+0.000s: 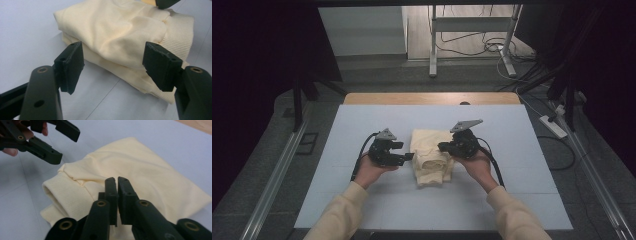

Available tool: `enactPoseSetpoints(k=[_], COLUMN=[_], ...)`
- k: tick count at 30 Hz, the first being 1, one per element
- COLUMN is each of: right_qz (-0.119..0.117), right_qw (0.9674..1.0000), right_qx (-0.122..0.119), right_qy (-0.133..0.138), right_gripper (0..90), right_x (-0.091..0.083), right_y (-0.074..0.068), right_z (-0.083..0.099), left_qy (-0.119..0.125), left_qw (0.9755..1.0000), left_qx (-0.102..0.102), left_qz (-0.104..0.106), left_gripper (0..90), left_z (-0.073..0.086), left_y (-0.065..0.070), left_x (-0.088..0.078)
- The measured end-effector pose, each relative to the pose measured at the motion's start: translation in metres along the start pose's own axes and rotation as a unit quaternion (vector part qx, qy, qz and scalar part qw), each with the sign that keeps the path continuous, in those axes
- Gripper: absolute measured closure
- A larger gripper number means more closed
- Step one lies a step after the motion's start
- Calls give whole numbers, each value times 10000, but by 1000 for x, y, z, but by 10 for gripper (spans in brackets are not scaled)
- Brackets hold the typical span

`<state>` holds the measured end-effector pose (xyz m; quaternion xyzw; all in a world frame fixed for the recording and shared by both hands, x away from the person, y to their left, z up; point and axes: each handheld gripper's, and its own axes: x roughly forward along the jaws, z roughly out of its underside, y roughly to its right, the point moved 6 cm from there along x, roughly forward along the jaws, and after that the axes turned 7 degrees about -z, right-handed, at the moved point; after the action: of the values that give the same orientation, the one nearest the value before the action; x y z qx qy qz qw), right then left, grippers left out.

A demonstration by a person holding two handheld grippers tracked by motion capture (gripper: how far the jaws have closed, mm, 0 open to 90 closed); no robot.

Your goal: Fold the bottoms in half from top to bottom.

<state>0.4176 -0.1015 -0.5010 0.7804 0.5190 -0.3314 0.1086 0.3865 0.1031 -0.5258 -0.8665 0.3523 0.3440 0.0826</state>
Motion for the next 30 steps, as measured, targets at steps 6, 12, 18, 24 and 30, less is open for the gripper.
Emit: enactPoseSetpoints(k=[6,12,18,24,30], right_qz=[-23,-39,-100,-179,-178], right_qw=[9994,9992,9988,9977,9961], right_qx=[-273,-276,-286,-341,-412], right_qy=[-220,-280,-385,-563,-766], right_gripper=[894,894,894,894,895], right_x=[13,12,13,10,14], right_y=[-10,-11,-17,-29,-36], right_z=[-2,2,9,25,44], left_qy=[-2,-14,-17,-26,-12], left_qw=[10000,10000,10000,10000,10000], left_qx=[-6,-2,-1,-22,-29], left_qz=[-10,-8,-17,-27,-34], left_gripper=[323,322,315,311,309], left_z=[1,1,2,3,3], left_y=[0,-1,-2,-3,-3], left_x=[-2,-2,-2,-4,-5])
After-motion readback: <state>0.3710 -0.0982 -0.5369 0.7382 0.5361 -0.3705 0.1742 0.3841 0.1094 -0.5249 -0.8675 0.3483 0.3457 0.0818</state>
